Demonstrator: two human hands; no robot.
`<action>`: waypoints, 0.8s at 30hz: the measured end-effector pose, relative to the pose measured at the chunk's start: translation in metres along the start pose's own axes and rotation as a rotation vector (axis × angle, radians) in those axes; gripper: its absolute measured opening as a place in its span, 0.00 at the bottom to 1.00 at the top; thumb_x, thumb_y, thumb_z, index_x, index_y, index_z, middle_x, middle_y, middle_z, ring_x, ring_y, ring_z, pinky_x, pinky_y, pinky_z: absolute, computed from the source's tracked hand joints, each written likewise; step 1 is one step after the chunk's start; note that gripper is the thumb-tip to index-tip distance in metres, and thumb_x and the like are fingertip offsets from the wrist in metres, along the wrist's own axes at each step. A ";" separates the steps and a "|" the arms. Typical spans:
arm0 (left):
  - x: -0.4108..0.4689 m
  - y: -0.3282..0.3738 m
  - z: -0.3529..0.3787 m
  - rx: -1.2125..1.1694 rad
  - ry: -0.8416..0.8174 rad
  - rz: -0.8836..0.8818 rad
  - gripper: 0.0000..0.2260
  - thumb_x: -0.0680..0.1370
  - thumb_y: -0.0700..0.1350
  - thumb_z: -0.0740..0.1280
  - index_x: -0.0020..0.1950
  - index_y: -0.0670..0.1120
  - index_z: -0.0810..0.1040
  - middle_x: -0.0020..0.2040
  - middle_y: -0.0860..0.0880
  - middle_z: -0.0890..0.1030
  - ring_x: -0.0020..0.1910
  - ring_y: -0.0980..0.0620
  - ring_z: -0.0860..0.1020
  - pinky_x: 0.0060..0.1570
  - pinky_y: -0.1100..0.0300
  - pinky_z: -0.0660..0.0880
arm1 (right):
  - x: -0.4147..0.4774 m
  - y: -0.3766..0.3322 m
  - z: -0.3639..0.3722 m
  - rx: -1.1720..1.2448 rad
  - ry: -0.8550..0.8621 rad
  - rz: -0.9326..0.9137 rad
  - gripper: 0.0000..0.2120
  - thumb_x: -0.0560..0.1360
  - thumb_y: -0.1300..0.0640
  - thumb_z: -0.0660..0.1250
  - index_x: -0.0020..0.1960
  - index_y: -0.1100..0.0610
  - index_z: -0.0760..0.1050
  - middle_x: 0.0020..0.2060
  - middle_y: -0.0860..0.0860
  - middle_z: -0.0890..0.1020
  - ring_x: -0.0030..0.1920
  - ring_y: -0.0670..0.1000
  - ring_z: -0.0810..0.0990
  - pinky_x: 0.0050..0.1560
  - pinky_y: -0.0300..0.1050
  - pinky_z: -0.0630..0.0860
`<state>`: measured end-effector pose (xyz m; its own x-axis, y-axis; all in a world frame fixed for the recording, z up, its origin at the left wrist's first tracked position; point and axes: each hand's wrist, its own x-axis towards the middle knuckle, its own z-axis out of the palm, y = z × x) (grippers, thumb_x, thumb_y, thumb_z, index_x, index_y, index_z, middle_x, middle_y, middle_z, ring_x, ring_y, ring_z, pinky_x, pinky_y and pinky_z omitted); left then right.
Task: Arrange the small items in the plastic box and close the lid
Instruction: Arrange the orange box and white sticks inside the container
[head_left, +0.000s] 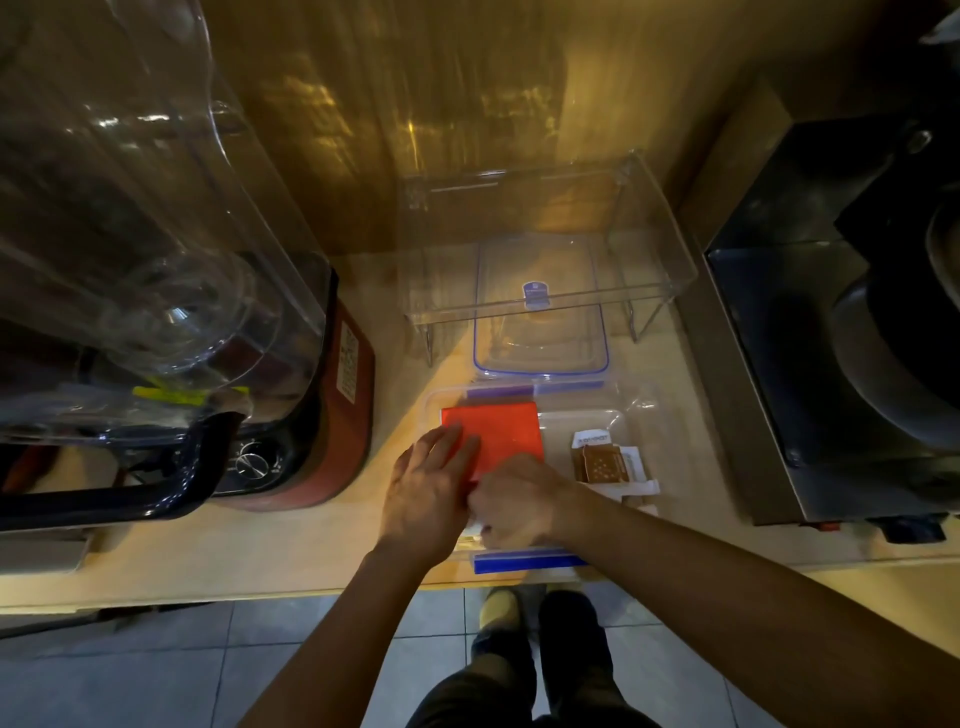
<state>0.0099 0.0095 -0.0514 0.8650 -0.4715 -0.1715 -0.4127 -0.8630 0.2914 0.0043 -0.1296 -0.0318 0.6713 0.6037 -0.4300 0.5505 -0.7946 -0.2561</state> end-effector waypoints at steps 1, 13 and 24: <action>0.000 0.001 0.000 0.002 0.001 -0.004 0.27 0.74 0.46 0.66 0.72 0.51 0.65 0.74 0.48 0.65 0.72 0.47 0.61 0.68 0.51 0.61 | -0.001 0.001 0.000 -0.003 0.009 -0.002 0.10 0.74 0.53 0.62 0.44 0.58 0.78 0.40 0.55 0.83 0.39 0.56 0.78 0.39 0.44 0.67; 0.002 -0.001 -0.005 -0.038 -0.041 0.000 0.26 0.74 0.43 0.64 0.72 0.53 0.65 0.75 0.50 0.64 0.69 0.48 0.64 0.65 0.53 0.62 | -0.002 0.009 0.010 0.049 0.106 -0.146 0.11 0.73 0.54 0.62 0.52 0.58 0.77 0.49 0.54 0.81 0.49 0.56 0.78 0.40 0.45 0.64; 0.000 0.000 -0.003 -0.009 -0.001 -0.011 0.22 0.77 0.46 0.63 0.70 0.56 0.66 0.74 0.52 0.66 0.68 0.48 0.66 0.70 0.47 0.57 | -0.045 0.040 -0.022 0.706 0.026 0.066 0.10 0.68 0.58 0.69 0.49 0.54 0.80 0.34 0.44 0.79 0.31 0.40 0.72 0.30 0.30 0.65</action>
<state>0.0111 0.0100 -0.0486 0.8692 -0.4623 -0.1753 -0.4008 -0.8664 0.2978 0.0072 -0.1873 -0.0032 0.7087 0.5475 -0.4450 0.0615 -0.6764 -0.7340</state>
